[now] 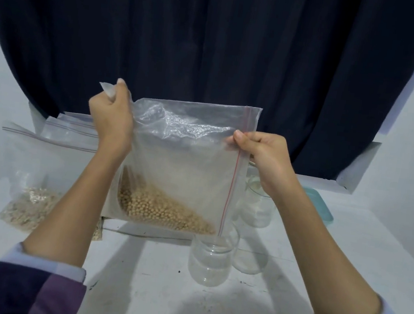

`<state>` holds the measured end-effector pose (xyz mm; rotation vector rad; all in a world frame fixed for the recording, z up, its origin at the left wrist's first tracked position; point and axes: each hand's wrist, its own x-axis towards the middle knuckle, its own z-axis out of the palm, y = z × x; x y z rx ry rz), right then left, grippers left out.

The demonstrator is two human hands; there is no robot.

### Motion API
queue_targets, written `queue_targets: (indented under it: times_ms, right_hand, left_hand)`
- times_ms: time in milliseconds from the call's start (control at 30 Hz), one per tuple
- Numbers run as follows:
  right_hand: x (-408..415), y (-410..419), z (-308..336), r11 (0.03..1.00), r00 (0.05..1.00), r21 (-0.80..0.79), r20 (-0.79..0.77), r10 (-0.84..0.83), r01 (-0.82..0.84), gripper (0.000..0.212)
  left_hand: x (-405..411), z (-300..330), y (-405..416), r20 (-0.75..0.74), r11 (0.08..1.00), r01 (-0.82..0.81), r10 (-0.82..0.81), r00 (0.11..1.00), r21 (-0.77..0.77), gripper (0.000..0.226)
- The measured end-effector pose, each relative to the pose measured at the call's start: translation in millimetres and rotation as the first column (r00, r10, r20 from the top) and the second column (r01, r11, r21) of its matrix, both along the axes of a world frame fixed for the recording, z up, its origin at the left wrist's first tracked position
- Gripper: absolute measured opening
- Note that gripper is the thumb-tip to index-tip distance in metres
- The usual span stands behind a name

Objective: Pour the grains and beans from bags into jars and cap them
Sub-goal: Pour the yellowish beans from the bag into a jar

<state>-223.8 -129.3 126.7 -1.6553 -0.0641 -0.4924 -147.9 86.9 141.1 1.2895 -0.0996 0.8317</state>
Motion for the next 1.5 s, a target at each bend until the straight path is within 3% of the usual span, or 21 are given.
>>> queue_targets:
  times_ms: [367, 667, 967, 1233, 1333, 1500]
  right_hand:
    - [-2, -2, 5, 0.999, 0.998, -0.025, 0.053, 0.026, -0.024, 0.020]
    - [-4, 2, 5, 0.996, 0.995, 0.064, 0.084, 0.049, -0.055, 0.022]
    - [-4, 1, -3, 0.986, 0.998, 0.156, 0.040, 0.051, -0.057, 0.018]
    - [-5, 7, -4, 0.981, 0.998, 0.184, 0.044, 0.052, -0.059, 0.022]
    - [-6, 6, -5, 0.981, 0.998, 0.189, 0.046, 0.046, -0.053, 0.020]
    - [-6, 6, -8, 0.981, 0.998, 0.189, 0.052, 0.025, -0.035, 0.020]
  left_hand:
    - [-4, 10, -4, 0.041, 1.000, -0.004, 0.003, 0.999, 0.024, 0.051]
    - [-9, 20, -3, 0.076, 0.999, 0.020, -0.022, 0.997, 0.032, 0.051]
    - [-15, 23, 4, 0.015, 0.986, 0.168, -0.167, 0.986, -0.014, 0.052]
    - [-18, 22, -2, -0.035, 0.993, 0.111, -0.110, 0.993, 0.029, 0.053]
    - [-22, 22, -2, -0.007, 0.985, 0.126, -0.126, 0.992, 0.116, 0.058]
    - [-24, 23, -6, 0.005, 0.983, 0.020, -0.021, 1.000, 0.182, 0.057]
